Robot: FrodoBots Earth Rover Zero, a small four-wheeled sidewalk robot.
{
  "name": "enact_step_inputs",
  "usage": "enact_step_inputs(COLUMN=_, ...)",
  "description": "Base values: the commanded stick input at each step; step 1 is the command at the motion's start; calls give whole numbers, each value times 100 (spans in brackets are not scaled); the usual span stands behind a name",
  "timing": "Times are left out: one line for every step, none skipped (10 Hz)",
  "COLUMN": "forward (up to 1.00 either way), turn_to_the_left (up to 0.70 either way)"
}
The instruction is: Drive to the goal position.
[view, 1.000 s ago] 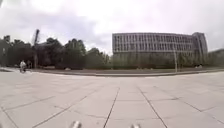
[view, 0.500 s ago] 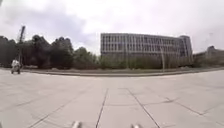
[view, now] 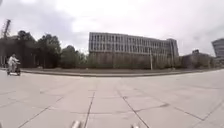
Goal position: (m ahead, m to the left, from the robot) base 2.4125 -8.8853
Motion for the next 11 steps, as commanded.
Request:
enact_step_inputs(forward=70, turn_to_the_left=-34)
enact_step_inputs(forward=70, turn_to_the_left=-34)
enact_step_inputs(forward=70, turn_to_the_left=-34)
enact_step_inputs(forward=70, turn_to_the_left=-34)
enact_step_inputs(forward=70, turn_to_the_left=-34)
enact_step_inputs(forward=70, turn_to_the_left=-34)
enact_step_inputs(forward=70, turn_to_the_left=-34)
enact_step_inputs(forward=70, turn_to_the_left=-34)
enact_step_inputs(forward=70, turn_to_the_left=-34)
enact_step_inputs(forward=70, turn_to_the_left=-22)
enact_step_inputs(forward=70, turn_to_the_left=-15)
